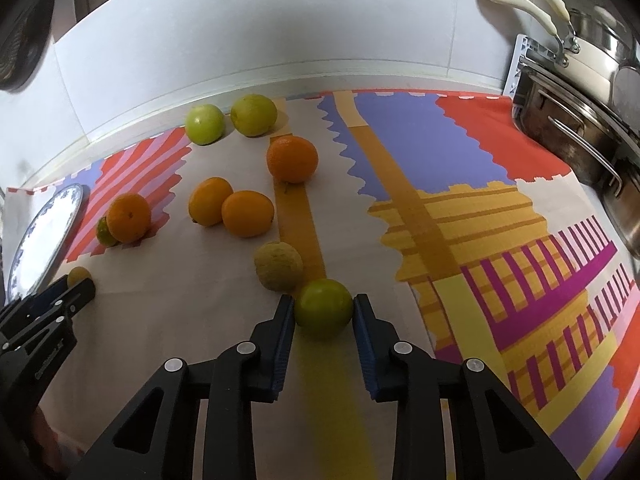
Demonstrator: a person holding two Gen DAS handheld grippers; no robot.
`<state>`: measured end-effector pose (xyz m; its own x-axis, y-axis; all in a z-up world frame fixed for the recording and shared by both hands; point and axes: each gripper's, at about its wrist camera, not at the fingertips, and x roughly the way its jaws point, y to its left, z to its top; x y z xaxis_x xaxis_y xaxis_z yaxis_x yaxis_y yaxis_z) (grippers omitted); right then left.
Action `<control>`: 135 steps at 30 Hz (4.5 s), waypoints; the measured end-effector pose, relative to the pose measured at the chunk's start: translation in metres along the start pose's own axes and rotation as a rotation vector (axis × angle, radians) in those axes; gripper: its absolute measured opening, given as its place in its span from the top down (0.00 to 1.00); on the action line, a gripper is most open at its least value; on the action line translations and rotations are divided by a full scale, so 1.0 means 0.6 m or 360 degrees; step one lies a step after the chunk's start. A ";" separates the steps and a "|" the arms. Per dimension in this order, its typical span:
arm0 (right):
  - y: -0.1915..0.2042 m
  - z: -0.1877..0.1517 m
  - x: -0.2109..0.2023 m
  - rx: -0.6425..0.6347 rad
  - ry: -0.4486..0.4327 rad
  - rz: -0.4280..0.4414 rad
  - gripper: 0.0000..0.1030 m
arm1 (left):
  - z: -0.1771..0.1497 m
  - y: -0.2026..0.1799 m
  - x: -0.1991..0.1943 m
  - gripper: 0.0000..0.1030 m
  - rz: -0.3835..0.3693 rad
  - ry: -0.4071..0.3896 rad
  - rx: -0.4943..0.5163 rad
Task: Organize fruits
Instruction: 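Move the left tool toward the small brown fruit while the right tool approaches the small green lime, then close the right tool on the green lime while the left tool closes on the brown fruit, then carry the brown fruit in the left tool and the lime in the right tool over the plate, then open the left tool over the plate while the right tool releases the lime onto it, then withdraw both tools from the plate back toward the remaining fruits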
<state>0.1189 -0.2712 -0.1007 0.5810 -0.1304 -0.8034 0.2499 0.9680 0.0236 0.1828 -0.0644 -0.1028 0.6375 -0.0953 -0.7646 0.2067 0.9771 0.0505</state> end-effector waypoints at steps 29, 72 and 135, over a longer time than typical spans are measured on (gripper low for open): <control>0.064 -0.005 -0.117 -0.0237 -0.0194 0.0273 0.70 | -0.026 0.038 -0.157 0.73 0.0034 -0.0236 -0.0066; 0.487 0.079 -0.017 -0.0910 -0.0022 0.0884 0.70 | -0.005 0.337 -0.072 0.73 0.0160 -0.0038 -0.0268; 0.219 0.042 -0.204 -0.0458 -0.0452 0.0568 0.50 | -0.009 0.163 -0.265 0.26 -0.0011 -0.0404 -0.0187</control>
<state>0.1000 -0.1335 0.0158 0.7877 0.2029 -0.5817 -0.2005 0.9772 0.0693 0.0976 0.0477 0.0202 0.8049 -0.1322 -0.5785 0.1336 0.9902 -0.0404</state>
